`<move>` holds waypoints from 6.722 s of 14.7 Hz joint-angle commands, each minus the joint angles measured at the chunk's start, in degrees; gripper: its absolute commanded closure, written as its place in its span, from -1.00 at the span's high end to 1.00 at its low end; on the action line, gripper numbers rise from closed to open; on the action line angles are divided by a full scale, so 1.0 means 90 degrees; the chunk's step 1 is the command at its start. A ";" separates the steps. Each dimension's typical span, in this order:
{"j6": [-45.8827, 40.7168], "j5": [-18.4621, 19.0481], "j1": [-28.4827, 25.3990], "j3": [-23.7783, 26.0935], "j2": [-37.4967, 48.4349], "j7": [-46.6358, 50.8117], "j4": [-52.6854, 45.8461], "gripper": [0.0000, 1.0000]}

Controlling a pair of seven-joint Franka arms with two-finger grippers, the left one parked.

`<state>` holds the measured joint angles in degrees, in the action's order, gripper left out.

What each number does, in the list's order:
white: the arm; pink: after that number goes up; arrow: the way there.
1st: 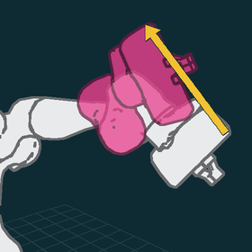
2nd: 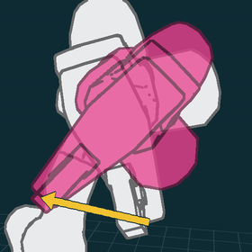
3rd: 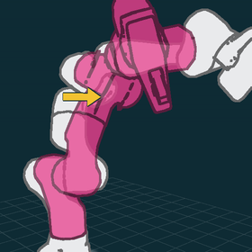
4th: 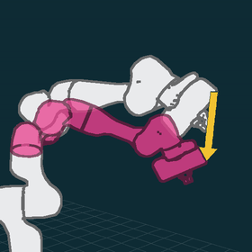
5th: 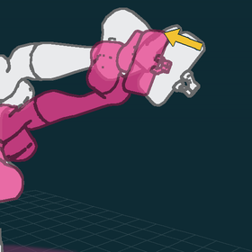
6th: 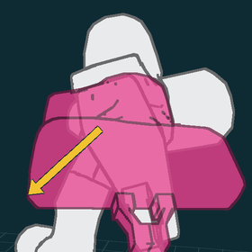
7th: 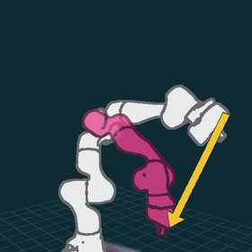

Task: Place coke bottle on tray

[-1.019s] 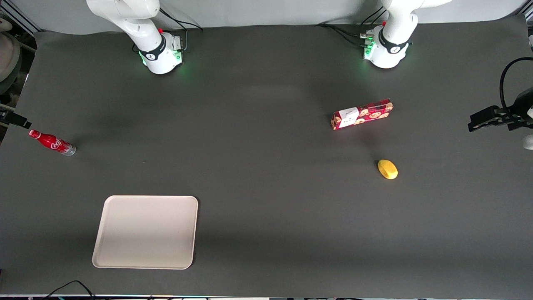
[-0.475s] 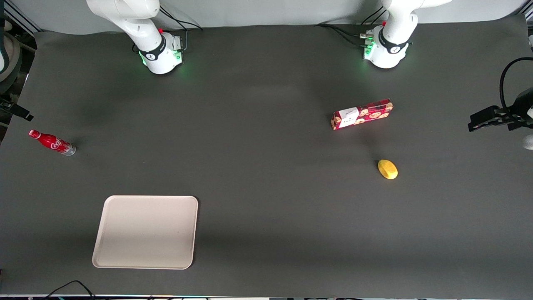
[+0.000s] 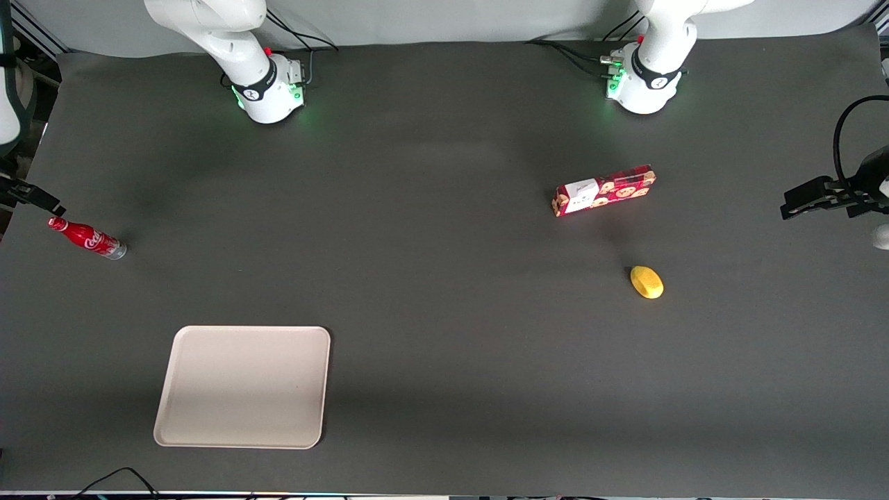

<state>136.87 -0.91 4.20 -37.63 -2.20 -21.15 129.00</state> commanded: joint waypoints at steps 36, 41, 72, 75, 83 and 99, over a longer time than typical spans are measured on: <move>-0.0275 -0.0886 0.0081 0.0245 -0.1015 -0.0413 -0.0670 -1.00; -0.2409 -0.0876 0.0100 0.0235 -0.0548 -0.0345 -0.1957 -1.00; -0.1606 -0.1218 -0.0095 0.2861 -0.2146 0.2260 -0.4187 -1.00; -0.0845 -0.1140 -0.0114 0.3271 -0.2664 0.2934 -0.4206 -1.00; -0.0578 -0.0437 -0.0124 0.3390 -0.3193 0.2975 -0.4226 -1.00; -0.0588 -0.0436 -0.0134 0.3380 -0.3271 0.3171 -0.4275 1.00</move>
<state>131.84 -5.76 3.02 -7.24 -31.15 5.42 91.83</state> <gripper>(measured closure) 0.040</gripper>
